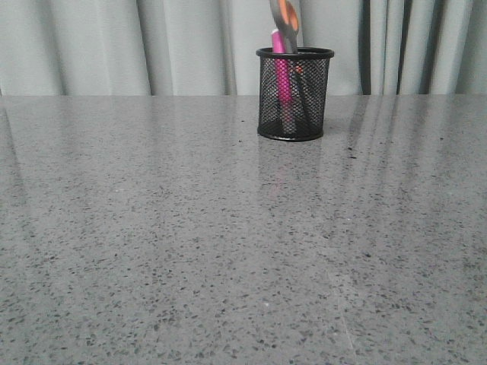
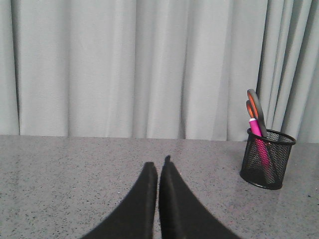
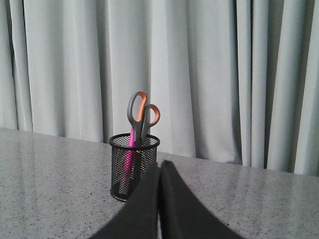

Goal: Put pen and scissors into bin

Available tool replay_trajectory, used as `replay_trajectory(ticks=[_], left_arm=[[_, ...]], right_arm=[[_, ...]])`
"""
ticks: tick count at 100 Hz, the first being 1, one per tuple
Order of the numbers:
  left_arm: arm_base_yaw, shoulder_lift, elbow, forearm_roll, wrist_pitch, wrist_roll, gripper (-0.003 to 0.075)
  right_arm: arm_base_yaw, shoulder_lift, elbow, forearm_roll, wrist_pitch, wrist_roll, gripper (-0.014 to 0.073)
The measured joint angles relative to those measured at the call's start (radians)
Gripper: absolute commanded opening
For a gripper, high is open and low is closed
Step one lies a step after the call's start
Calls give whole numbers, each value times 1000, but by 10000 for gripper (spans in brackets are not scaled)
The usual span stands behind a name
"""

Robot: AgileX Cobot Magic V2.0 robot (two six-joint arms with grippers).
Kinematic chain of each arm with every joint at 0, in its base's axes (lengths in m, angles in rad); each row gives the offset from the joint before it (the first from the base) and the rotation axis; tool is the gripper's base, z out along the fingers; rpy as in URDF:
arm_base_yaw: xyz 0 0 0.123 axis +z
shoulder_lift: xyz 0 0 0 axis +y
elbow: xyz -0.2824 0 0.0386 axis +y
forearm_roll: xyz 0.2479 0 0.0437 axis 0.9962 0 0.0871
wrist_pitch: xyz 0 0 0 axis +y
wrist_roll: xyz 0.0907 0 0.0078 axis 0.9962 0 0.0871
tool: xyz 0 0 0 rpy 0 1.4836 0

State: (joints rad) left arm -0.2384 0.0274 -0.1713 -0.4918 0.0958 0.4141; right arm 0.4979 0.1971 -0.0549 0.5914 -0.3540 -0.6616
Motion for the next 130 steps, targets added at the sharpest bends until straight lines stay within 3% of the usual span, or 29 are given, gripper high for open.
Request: replay_trajectory(ticks=[27,37,49,73,130], left_arm=[[0,0,0,14,0,0,-19],[16,0,2,119,2,-22,-19],[76,0,32,292,2,-156,-19],[168,-31,150,405,13,-274,-19],[172,-31,173,407,-45,-285,-19]], right_arm=[[0,0,0,0,-1,0,-76],[0,0,0,0,-2,0,-76],[0,0,0,0,-2,0,-76],[0,0,0,0,-2,0,-76],[0,-1,2,0,-2,0,-76]])
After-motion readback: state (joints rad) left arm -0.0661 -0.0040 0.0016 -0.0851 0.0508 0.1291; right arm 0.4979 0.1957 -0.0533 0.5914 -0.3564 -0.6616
